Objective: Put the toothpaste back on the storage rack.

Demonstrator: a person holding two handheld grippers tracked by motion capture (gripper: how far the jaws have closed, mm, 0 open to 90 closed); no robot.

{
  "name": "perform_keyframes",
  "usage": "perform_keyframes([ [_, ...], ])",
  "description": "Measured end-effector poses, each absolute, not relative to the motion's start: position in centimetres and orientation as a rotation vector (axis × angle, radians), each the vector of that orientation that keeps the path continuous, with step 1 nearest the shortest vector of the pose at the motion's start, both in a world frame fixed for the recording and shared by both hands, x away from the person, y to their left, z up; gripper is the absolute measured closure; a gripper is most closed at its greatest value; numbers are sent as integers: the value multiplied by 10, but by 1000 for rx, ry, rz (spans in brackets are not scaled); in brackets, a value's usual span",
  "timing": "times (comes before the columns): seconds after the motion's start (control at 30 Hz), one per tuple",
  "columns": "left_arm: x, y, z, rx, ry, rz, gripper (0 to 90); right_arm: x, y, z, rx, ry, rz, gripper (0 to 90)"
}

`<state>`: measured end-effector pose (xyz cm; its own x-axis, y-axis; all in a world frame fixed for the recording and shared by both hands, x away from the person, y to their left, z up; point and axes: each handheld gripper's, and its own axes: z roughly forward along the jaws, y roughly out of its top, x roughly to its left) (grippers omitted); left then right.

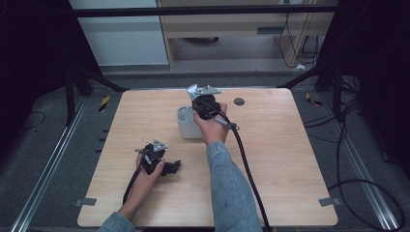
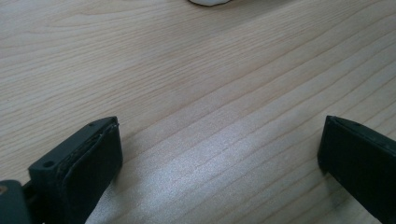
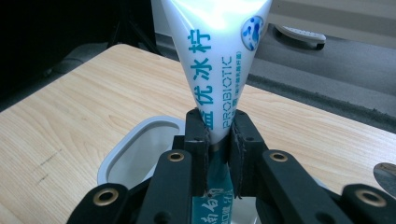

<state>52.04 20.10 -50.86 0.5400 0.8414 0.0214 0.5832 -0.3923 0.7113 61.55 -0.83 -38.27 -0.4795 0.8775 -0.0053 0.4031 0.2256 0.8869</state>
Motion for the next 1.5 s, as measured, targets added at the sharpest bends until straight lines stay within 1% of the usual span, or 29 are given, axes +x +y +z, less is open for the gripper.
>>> perform_keyframes([
  [1.5,521,201,-509,2120,1143,504,0,616,6,-397,1139,2126,1072,791],
])
